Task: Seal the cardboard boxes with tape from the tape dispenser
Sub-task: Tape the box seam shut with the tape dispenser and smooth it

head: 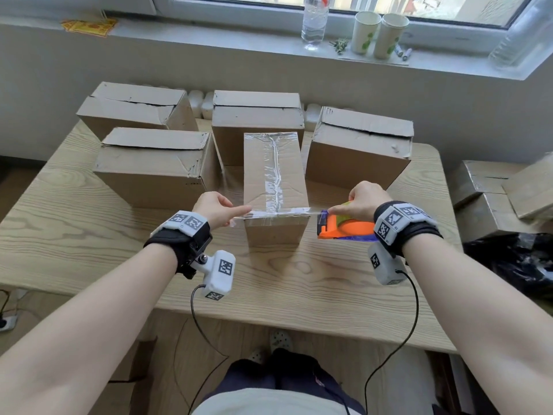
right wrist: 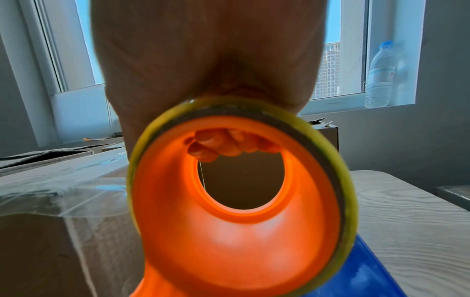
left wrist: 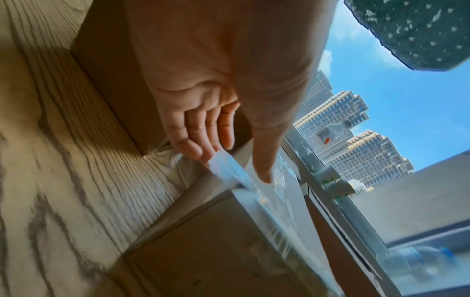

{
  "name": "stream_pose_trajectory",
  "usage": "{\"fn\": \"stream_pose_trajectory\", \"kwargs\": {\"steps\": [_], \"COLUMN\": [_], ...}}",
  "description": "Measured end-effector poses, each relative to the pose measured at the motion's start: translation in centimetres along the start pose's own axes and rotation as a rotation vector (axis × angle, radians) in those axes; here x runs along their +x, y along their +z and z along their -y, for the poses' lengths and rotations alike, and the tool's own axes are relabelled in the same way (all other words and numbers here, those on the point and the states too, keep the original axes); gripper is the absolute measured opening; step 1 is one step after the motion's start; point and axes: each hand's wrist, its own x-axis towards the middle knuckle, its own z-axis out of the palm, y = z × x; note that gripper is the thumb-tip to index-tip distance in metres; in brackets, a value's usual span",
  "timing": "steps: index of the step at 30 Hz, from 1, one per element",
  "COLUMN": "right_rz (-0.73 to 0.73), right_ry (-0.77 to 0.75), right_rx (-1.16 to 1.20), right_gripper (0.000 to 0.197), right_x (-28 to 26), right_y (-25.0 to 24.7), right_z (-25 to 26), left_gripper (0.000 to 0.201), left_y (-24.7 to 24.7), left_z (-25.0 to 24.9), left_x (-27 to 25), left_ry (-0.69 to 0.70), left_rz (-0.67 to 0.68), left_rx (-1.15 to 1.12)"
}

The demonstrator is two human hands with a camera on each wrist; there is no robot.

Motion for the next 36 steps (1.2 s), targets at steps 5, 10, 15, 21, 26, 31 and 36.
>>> {"fn": "stream_pose_trajectory", "kwargs": {"steps": [5, 10, 15, 21, 26, 31, 36], "right_rz": [-0.006, -0.038, -0.064, -0.012, 0.045, 0.126, 0.187], "right_ry": [0.019, 0.046, 0.054, 0.014, -0.018, -0.005, -0.02], "right_rx": [0.009, 0.02, 0.042, 0.072, 0.12, 0.386, 0.412], "right_gripper": [0.055, 0.056, 0.059, 0.055, 0.063, 0.039, 0.037], "right_x": [-0.3, -1.0, -1.7, -1.4, -1.0, -0.1, 0.5], "right_y": [0.2, 0.2, 0.1, -0.1, -0.3, -0.5, -0.2], "right_z": [0.2, 0.4, 0.4, -0.4, -0.9, -2.2, -4.5], "left_gripper": [0.044, 0.052, 0.07, 0.045, 0.051, 0.06, 0.07], "left_y": [0.3, 0.0, 0.2, 5.4, 9.9, 12.0, 11.8], "left_z": [-0.4, -0.5, -1.3, -2.5, -2.9, -2.5, -1.3], "left_x": [-0.4, -0.4, -1.0, -4.6, -5.4, -5.6, -4.6], "left_ry": [-0.021, -0.006, 0.137, 0.719, 0.783, 0.721, 0.8], "left_rz": [-0.027, -0.005, -0.087, 0.031, 0.075, 0.018, -0.008], "left_rx": [0.113, 0.263, 0.438, 0.613, 0.681, 0.711, 0.736]}}
